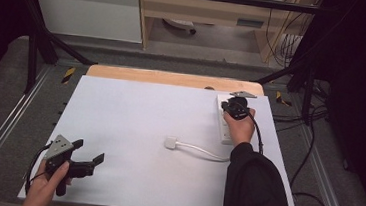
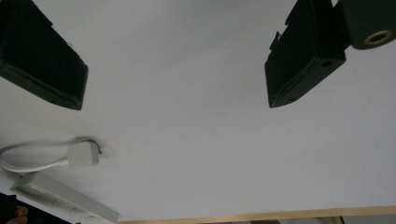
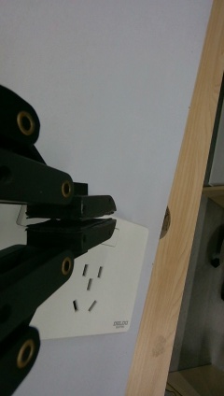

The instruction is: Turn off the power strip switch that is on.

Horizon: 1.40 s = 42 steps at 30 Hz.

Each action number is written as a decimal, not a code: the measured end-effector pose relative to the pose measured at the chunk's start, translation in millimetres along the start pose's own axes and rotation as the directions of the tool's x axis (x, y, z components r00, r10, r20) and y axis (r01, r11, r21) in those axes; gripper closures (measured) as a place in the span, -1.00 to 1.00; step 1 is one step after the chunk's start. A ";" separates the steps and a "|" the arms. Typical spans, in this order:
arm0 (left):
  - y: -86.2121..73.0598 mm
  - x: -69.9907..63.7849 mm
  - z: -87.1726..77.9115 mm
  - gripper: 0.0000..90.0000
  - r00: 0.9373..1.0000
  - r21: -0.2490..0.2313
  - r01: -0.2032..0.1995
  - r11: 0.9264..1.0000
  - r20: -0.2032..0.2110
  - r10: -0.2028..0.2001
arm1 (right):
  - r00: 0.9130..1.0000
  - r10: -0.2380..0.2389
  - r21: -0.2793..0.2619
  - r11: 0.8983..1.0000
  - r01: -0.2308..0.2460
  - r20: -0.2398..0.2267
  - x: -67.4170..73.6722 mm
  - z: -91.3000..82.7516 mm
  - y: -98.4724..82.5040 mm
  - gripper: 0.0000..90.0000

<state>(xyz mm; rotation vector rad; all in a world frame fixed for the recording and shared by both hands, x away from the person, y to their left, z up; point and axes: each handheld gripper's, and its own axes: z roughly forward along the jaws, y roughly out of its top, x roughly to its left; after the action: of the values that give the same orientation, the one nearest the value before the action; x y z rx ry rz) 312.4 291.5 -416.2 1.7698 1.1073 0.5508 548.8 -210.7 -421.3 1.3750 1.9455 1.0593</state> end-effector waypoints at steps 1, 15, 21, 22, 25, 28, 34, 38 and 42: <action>0.0 0.0 0.0 -0.87 1.000 0.000 0.000 1.000 0.000 0.000 | 1.000 -0.002 -0.002 1.000 0.002 -0.002 0.3 -0.7 0.2 0.92; -0.1 -0.6 0.4 -0.87 1.000 0.002 -0.002 1.000 0.003 0.002 | 0.998 0.055 -0.064 0.996 -0.057 -0.022 3.8 -17.6 11.1 0.08; -0.2 -0.7 0.6 -0.87 1.000 0.003 -0.001 1.000 0.002 0.001 | 0.997 0.076 -0.071 0.995 -0.077 -0.022 3.7 -25.7 14.8 -0.34; -0.3 -0.6 0.6 -0.87 1.000 0.003 -0.002 1.000 0.001 0.002 | 0.997 0.078 -0.063 0.995 -0.080 -0.024 3.8 -26.4 15.1 -0.41; -0.3 -0.5 0.6 -0.87 1.000 0.003 -0.001 1.000 0.001 0.001 | 0.995 0.091 -0.042 0.995 -0.093 -0.043 3.5 -27.1 15.1 -0.63; -0.4 -0.6 0.7 -0.87 1.000 0.004 0.000 1.000 0.001 0.000 | 0.994 0.098 -0.032 0.995 -0.099 -0.050 4.9 -29.2 15.5 -0.79; -0.5 -0.3 0.9 -0.87 1.000 0.004 0.001 1.000 0.000 -0.001 | 0.992 0.095 -0.032 0.995 -0.098 -0.080 9.7 -36.6 18.4 -0.90; -0.5 -0.6 1.0 -0.87 1.000 0.006 -0.001 1.000 0.000 0.001 | 0.992 0.090 -0.052 0.994 -0.095 -0.094 11.8 -45.5 20.1 -0.91; -0.6 -0.6 1.1 -0.87 1.000 0.006 -0.001 1.000 0.000 0.001 | 0.993 0.075 -0.072 0.994 -0.081 -0.088 12.4 -54.6 20.8 -0.91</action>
<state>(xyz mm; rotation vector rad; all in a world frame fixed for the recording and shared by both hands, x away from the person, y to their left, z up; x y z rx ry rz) 312.6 290.6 -417.2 1.7760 1.1093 0.5483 512.9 -211.5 -373.6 1.3955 1.9041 1.2338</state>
